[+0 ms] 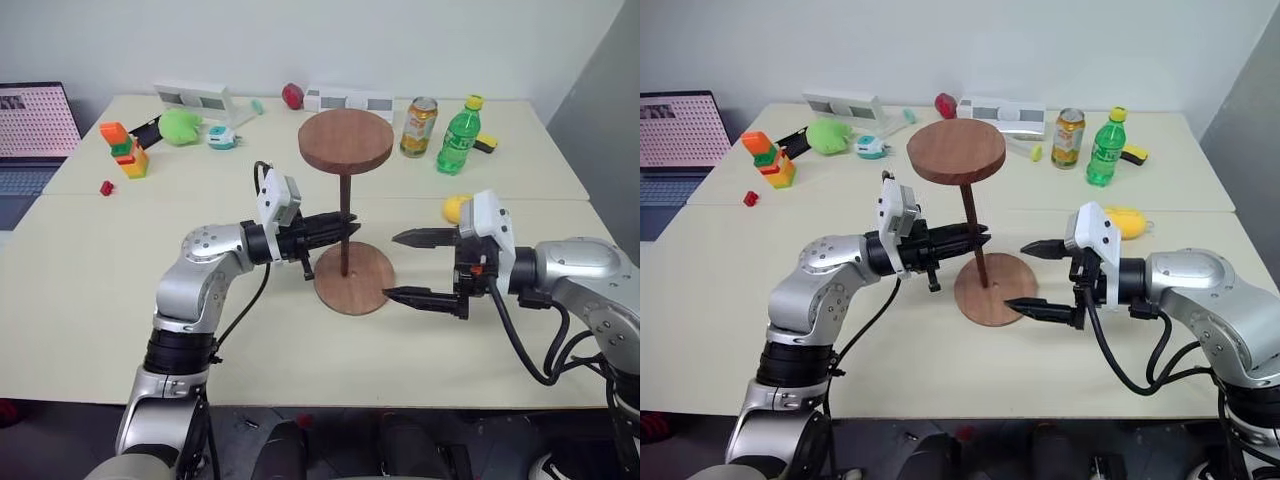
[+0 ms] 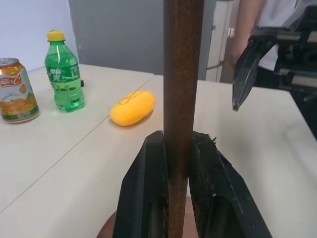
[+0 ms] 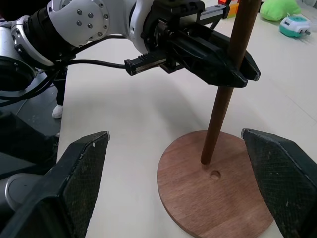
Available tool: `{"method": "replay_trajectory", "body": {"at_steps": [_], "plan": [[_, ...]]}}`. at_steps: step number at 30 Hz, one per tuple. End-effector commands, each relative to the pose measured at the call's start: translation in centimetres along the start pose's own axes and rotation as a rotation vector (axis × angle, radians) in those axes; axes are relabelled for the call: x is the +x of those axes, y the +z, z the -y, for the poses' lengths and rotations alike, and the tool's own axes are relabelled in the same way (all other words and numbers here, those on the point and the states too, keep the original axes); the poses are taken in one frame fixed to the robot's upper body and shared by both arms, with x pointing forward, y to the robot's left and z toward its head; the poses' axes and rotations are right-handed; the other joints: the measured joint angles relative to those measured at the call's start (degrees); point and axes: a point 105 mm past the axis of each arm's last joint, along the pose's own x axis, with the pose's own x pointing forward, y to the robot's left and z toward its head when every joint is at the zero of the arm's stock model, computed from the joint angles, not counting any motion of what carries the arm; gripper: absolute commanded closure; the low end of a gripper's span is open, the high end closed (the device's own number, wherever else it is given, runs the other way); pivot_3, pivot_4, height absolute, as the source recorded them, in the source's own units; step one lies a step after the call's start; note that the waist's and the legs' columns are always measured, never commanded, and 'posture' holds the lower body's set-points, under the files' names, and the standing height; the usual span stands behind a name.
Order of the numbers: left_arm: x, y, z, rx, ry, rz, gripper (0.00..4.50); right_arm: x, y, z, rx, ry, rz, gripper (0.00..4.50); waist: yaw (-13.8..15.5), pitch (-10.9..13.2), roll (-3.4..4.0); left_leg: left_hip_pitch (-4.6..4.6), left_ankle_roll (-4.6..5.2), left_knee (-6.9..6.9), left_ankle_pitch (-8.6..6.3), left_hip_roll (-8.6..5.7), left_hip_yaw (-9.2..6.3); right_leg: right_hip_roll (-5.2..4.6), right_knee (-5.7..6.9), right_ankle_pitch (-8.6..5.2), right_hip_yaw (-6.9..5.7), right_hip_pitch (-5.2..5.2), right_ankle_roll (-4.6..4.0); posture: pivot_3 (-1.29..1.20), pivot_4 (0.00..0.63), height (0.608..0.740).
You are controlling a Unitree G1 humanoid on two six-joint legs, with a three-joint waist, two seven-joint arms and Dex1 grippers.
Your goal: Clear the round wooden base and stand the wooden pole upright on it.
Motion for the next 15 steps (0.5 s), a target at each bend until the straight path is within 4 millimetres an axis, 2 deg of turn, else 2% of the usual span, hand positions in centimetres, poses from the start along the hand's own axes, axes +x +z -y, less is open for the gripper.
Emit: {"method": "replay_trajectory", "body": {"at_steps": [1, 15], "plan": [[0.3, 0.8, 0.4, 0.026, -0.012, 0.041, 4.25, -0.2, 0.9, -0.1, -0.048, -0.004, 0.015, 0.0, 0.0, 0.0, 0.0, 0.0, 0.0, 0.0, 0.0, 0.0, 0.0, 0.0, 0.0, 0.0, 0.0, 0.0, 0.0, 0.0, 0.15, 0.74], [1.4, -1.2, 0.6, 0.043, -0.034, 0.011, 4.25, -0.5, 0.8, -0.3, -0.041, -0.028, 0.012, 0.0, 0.03, 0.0, 0.0, 0.01, 0.0, -0.02, 0.0, 0.0, -0.01, 0.01, -0.01, 0.0, -0.02, 0.02, 0.0, 0.0, 0.15, 0.74]]}}
